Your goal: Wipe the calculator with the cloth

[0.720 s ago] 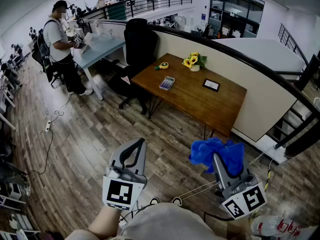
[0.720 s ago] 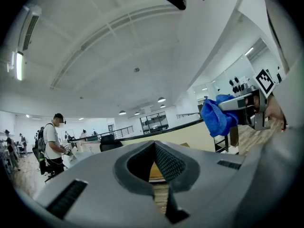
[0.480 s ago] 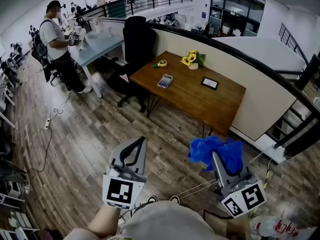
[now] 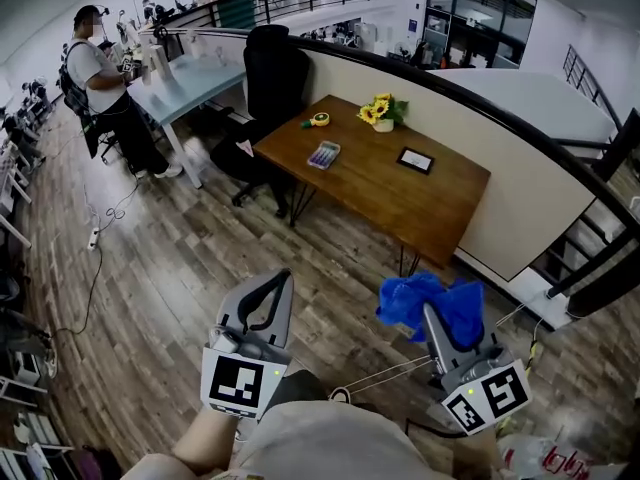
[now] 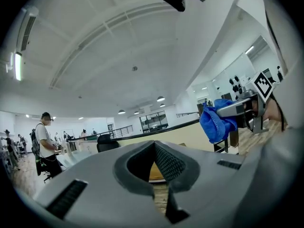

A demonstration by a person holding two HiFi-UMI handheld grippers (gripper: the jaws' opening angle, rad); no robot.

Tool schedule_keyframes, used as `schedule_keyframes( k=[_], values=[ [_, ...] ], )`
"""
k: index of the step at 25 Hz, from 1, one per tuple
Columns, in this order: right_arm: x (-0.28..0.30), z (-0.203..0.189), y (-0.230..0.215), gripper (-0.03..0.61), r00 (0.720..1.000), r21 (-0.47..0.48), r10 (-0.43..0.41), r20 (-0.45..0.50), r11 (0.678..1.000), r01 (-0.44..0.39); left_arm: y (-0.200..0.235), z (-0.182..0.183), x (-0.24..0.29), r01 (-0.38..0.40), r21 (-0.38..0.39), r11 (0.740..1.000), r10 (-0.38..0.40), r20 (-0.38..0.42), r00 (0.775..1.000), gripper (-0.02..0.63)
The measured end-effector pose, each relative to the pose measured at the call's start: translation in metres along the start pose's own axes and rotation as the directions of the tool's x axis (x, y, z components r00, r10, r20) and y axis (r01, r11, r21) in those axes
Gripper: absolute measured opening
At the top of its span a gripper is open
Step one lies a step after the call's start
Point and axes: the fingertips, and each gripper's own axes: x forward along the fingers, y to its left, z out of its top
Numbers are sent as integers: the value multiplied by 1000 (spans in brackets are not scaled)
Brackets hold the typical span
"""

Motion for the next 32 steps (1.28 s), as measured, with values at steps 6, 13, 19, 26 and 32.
schedule_keyframes(
  k=[6, 13, 19, 26, 32],
  values=[
    [2, -11, -17, 95, 1000, 18, 9, -16, 1000, -8, 5, -4, 9, -59, -46, 997, 60, 18, 998, 216],
    [25, -13, -36, 97, 1000, 14, 10, -24, 1000, -10, 17, -8, 26, -112, -31, 993, 113, 33, 993, 400],
    [61, -24, -48, 97, 998, 16, 20, -52, 1000, -19, 37, -22, 53, -117, -47, 992, 118, 17, 993, 405],
    [120, -35, -72, 97, 996, 16, 16, -90, 1000, -14, 75, -39, 102, -114, -61, 992, 114, 3, 993, 407],
    [195, -37, -93, 97, 993, 11, 0, -120, 1000, 1, 127, -53, 162, -92, -64, 994, 92, -6, 996, 410]
  ],
)
